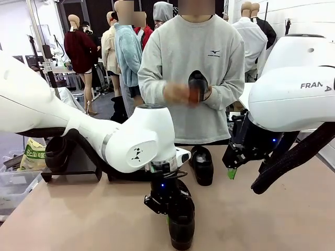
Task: Organize the shoes by placing them on the stand.
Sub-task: Place the Shoe from the middle of the table onto the Shoes Stand.
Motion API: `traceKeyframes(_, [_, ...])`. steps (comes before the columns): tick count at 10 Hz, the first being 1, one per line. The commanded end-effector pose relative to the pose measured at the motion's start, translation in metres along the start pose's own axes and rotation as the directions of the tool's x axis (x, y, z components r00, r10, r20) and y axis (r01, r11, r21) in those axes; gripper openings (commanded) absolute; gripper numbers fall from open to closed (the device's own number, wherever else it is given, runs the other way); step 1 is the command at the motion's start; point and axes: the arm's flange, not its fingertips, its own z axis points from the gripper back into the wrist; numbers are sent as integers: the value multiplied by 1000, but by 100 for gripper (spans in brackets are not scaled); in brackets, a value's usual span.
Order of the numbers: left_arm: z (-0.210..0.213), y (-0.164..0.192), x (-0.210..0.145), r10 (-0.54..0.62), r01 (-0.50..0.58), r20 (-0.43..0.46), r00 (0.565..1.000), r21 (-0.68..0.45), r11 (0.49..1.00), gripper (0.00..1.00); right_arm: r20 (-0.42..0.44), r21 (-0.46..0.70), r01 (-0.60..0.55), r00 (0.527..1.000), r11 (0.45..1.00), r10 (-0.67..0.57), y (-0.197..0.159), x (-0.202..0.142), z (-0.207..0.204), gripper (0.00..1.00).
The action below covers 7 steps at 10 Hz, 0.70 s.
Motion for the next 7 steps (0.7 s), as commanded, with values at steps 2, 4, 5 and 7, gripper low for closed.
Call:
traceKeyframes(2, [74,63,-30,92,-86,119,989,-52,995,0,-2,22,-3,1000,1000,4,0,0,-2,100])
traceKeyframes(4, [112,126,-36,69,-58,180,981,-65,996,0,-2,22,-3,1000,1000,4,0,0,-2,100])
traceKeyframes(5, [127,157,-38,81,-66,227,971,-74,995,0,-2,22,-3,1000,1000,4,0,0,-2,100])
traceKeyframes(7, [151,201,-38,74,-70,321,944,-25,997,0,-2,22,-3,1000,1000,4,0,0,-2,100])
